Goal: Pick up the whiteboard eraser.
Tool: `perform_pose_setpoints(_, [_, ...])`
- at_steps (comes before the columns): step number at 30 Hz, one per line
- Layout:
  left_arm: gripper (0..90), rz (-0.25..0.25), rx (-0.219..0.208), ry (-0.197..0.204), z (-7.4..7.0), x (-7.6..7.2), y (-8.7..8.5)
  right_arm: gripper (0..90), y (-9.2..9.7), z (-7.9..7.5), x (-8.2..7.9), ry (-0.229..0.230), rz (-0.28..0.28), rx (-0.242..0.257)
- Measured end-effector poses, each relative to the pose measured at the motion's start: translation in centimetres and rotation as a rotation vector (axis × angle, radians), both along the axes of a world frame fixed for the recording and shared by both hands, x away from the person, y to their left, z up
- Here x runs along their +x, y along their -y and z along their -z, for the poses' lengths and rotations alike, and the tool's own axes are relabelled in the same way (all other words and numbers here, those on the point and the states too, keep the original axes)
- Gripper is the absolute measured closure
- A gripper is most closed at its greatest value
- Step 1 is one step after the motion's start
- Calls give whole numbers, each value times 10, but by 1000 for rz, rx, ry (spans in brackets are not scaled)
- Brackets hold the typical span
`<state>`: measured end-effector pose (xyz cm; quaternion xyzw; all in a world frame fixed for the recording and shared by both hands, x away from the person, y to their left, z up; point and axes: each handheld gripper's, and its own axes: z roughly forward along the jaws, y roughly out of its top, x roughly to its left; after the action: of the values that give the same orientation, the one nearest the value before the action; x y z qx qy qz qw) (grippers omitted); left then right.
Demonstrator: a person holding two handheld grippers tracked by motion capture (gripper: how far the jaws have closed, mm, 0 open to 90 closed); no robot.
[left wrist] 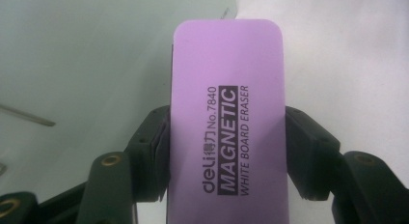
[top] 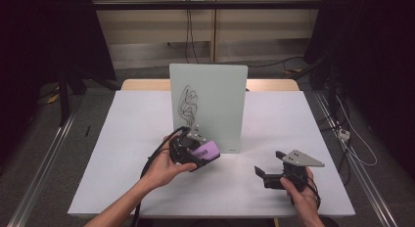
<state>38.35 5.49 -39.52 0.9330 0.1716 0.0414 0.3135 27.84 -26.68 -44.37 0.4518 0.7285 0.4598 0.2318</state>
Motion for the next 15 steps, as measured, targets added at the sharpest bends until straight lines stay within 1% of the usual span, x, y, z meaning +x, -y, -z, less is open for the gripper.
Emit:
perform_pose_setpoints(1, [407, 3, -1, 4, -1, 0, -1, 42, 0, 0, 0, 0, 0, 0])
perform_pose_setpoints(2, [407, 3, -19, 7, -3, 0, -3, 42, 0, 0, 0, 0, -1, -1])
perform_pose_setpoints(4, [407, 5, -20, 13, -4, 0, -4, 42, 0, 0, 0, 0, 0, -2])
perform_pose_setpoints(6, [407, 5, -38, 25, -5, 0, -5, 42, 0, 0, 0, -1, 0, -2])
perform_pose_setpoints(7, [407, 0, -53, 24, -6, -1, -6, 42, 0, 0, 0, -1, 0, -2])
perform_pose_setpoints(8, [407, 1, -47, 25, -6, -1, -7, 42, 0, 0, 0, 2, -2, -2])
perform_pose_setpoints(9, [407, 2, -50, 30, -7, -2, -7, 42, 0, 0, 0, 2, -2, -2])
perform_pose_setpoints(10, [407, -8, -66, 52, -6, -2, -7, 42, 0, 0, 0, 2, -2, 2])
perform_pose_setpoints(11, [407, -22, -44, 63, -9, -4, -8, 42, 0, 0, 0, 2, -2, 2])
perform_pose_setpoints(12, [407, -7, -74, 52, -8, -3, -9, 42, 0, 0, 0, 2, -2, 5])
perform_pose_setpoints(13, [407, -8, -82, 44, -8, -3, -9, 42, 0, 0, 0, 2, -1, 6])
perform_pose_setpoints(15, [407, -11, -96, 50, -9, -4, -10, 42, 1, 0, 1, -4, 4, 10])
